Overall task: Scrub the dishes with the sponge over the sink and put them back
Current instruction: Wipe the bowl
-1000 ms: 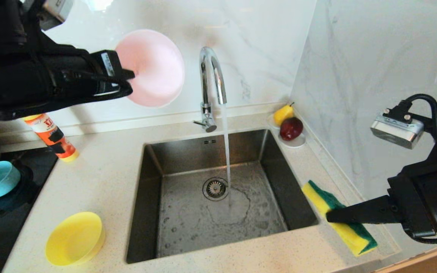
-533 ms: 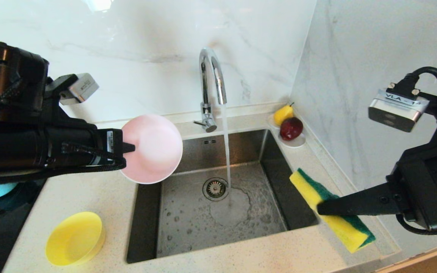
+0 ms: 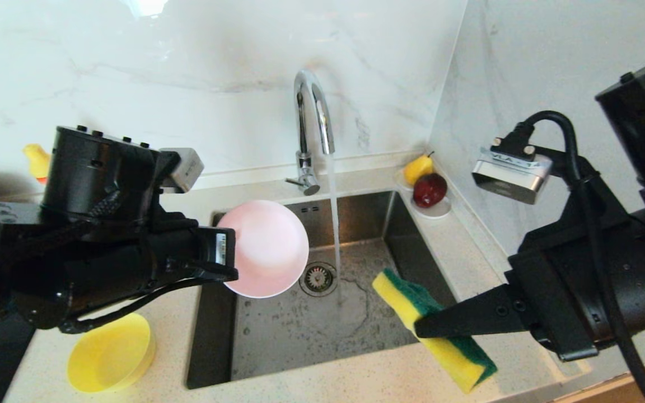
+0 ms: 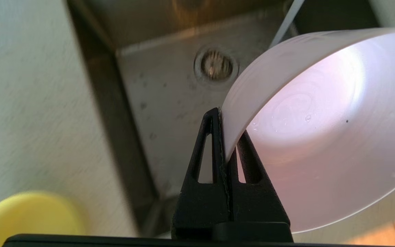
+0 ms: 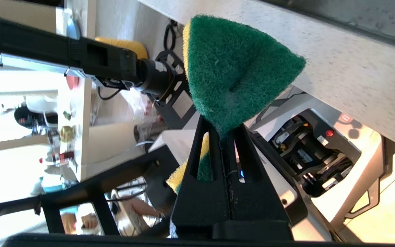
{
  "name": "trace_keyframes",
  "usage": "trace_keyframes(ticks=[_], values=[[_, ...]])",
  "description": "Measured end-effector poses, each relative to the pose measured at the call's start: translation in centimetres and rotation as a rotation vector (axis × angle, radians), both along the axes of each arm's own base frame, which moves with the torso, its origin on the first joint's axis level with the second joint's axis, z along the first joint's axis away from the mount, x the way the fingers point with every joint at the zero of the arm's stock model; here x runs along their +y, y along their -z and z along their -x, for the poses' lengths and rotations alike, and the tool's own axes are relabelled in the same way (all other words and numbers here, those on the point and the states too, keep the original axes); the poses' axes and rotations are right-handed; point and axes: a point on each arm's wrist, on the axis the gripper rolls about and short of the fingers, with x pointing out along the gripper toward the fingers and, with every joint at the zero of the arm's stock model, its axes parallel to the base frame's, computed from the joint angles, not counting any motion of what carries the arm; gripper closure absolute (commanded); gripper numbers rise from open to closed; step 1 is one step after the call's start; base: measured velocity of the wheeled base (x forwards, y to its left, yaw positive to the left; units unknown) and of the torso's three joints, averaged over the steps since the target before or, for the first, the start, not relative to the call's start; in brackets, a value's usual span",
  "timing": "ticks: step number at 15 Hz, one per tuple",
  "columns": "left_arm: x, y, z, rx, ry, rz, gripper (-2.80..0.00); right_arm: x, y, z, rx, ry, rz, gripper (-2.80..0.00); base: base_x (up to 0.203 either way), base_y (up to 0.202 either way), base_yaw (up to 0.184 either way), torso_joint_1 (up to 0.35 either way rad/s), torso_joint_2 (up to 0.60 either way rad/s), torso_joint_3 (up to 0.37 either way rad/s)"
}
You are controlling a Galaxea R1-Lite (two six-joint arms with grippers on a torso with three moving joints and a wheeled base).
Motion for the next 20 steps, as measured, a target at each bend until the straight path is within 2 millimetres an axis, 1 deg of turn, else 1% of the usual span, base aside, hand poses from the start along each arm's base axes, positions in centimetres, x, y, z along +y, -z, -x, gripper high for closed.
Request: trace_keyframes(ticks=[3,6,8,11,15,17,20], values=[[-1.4,1.3,0.2,-0.007,0.023,0.002,0.0,2.1,0.2,-0.7,0.013,-0.036,0.014,0.0,0.0,0.0,0.0,0.0,0.0,0.0],[-2.3,1.7,0.5,0.006,0.044,0.026,0.0,4.3,0.8,-1.3,0.029,-0.069,0.031,0.0,0.0,0.0,0.0,0.0,0.0,0.0],[-3.1,2.0,0.5,-0.006,0.053,0.031,0.0,5.4,1.1,-1.7,0.037,-0.081,0.04,0.0,0.0,0.0,0.0,0.0,0.0,0.0],[-4.0,2.6,-0.1,-0.042,0.041,0.048,0.0,6.4,1.9,-2.3,0.067,-0.077,0.062,0.0,0.0,0.0,0.0,0.0,0.0,0.0],[-4.5,3.3,-0.5,-0.034,0.037,0.036,0.0,7.1,2.7,-2.9,0.101,-0.056,0.075,0.0,0.0,0.0,0.0,0.0,0.0,0.0],[-4.7,3.4,-0.5,-0.032,0.044,0.033,0.0,7.5,2.7,-3.3,0.103,-0.054,0.076,0.0,0.0,0.0,0.0,0.0,0.0,0.0],[-5.0,4.0,-0.7,-0.024,0.027,0.01,0.0,8.2,2.8,-3.8,0.104,-0.053,0.075,0.0,0.0,0.0,0.0,0.0,0.0,0.0]])
